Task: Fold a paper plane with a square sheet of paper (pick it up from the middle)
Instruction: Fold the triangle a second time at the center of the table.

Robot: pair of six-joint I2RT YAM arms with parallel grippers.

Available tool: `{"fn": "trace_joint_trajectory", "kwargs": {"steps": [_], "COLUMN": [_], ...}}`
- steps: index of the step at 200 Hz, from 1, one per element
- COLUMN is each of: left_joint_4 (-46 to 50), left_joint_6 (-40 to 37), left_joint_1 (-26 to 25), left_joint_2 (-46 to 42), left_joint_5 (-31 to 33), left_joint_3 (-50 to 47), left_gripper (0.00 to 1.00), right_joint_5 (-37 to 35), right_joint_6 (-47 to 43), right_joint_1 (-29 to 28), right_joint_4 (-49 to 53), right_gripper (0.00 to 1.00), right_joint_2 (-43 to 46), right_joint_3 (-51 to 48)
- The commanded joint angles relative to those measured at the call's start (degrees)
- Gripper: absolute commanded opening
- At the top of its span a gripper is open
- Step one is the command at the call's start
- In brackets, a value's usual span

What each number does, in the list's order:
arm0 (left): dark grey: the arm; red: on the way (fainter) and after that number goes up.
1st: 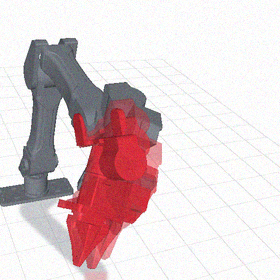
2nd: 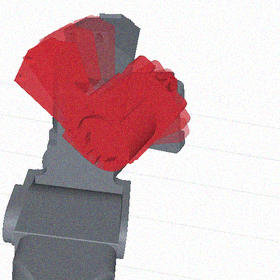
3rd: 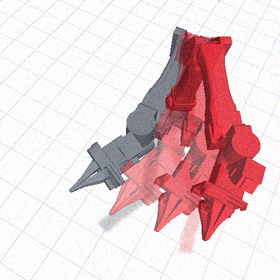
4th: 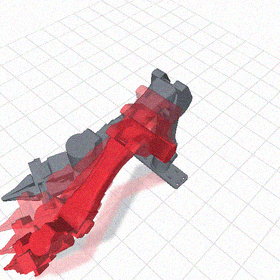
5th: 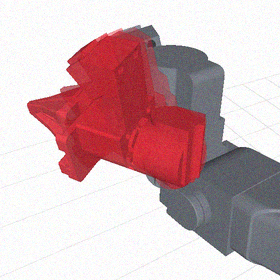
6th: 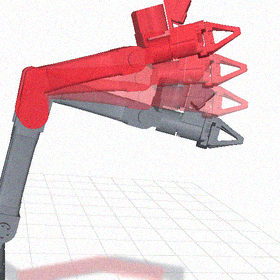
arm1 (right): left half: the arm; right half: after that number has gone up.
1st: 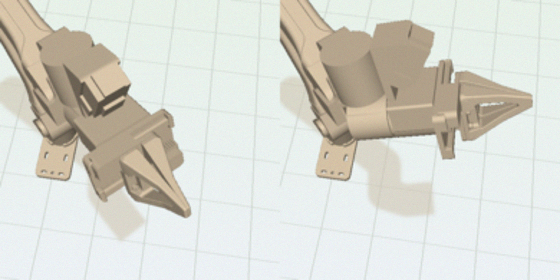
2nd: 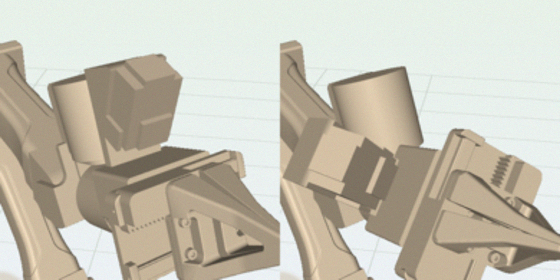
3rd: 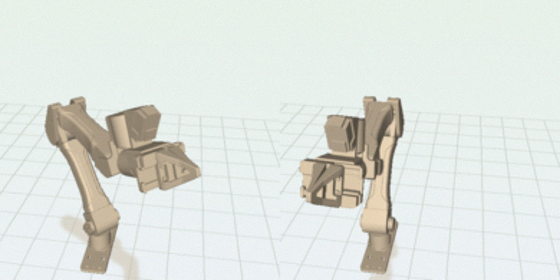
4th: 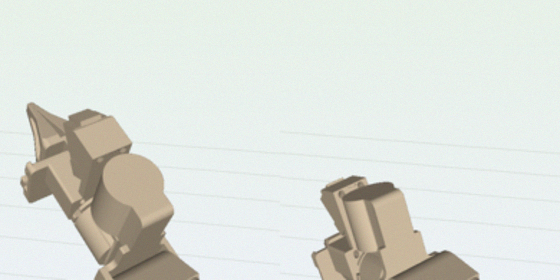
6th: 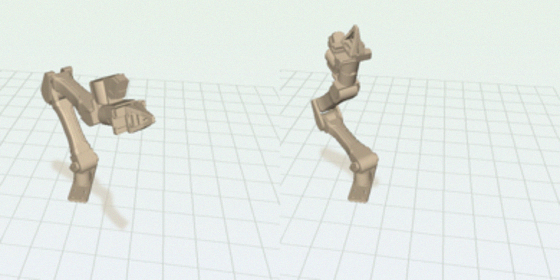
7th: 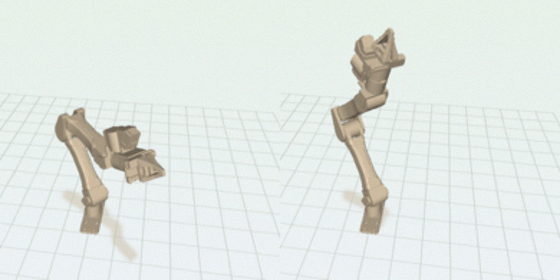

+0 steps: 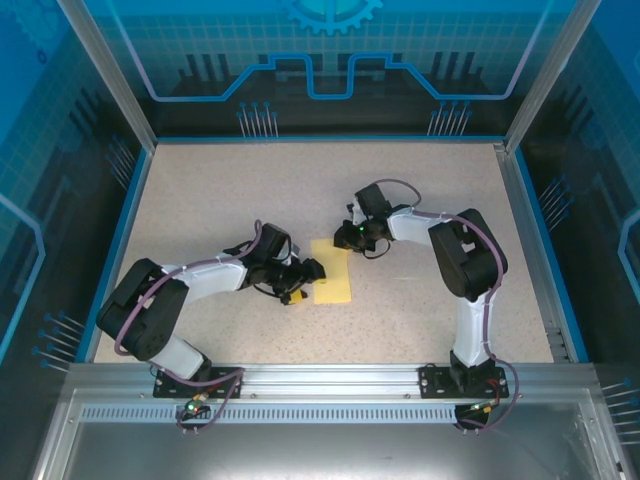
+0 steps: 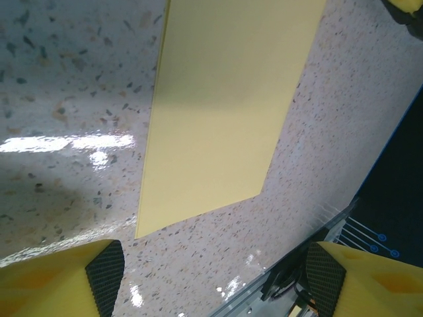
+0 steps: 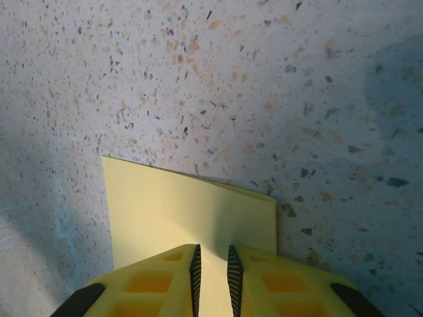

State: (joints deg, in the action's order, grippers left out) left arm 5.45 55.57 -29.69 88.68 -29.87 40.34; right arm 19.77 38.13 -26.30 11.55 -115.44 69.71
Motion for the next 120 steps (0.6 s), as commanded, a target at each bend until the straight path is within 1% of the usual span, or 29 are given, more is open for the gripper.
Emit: {"fn": "trace_joint_trajectory", "kwargs": {"steps": [1, 9, 26, 52, 79, 99, 120], "left_joint_4": [3.0, 3.6, 4.5, 6.4, 6.5, 6.5, 5.2], "left_joint_6": [-0.4, -0.5, -0.7, -0.8, 0.0, 0.0, 0.3], "left_joint_1": [-0.4, -0.4, -0.4, -0.2, 0.8, 1.1, 1.1], "left_joint_2": [0.3, 0.0, 0.0, -1.1, -2.9, -3.7, -3.7], "left_joint_5": [-0.4, 0.3, 1.1, 3.8, 4.9, 4.8, 3.8], "left_joint_3": [0.3, 0.5, 0.8, 0.6, -0.6, -0.9, -1.2], "left_gripper": [0.77, 0.78, 0.78, 0.8, 0.86, 0.86, 0.84], "right_joint_5": [0.9, 1.3, -0.2, -7.4, -14.5, -14.6, -13.9], "right_joint_6": [-1.4, -2.1, -4.5, -8.2, -7.8, -6.0, -4.1], "right_joint_1": [0.7, 0.6, -0.4, -4.7, -8.7, -10.1, -10.7], "right_joint_4": [0.6, 1.2, 4.1, 11.1, 15.8, 16.7, 17.2], "right_gripper": [0.22, 0.24, 0.32, 0.4, 0.4, 0.4, 0.37], "right_joint_2": [0.1, 2.1, 7.4, 11.8, 14.1, 16.1, 16.9], "right_joint_3": [-1.2, -0.8, 0.1, 0.2, -2.8, -5.7, -7.9]}}
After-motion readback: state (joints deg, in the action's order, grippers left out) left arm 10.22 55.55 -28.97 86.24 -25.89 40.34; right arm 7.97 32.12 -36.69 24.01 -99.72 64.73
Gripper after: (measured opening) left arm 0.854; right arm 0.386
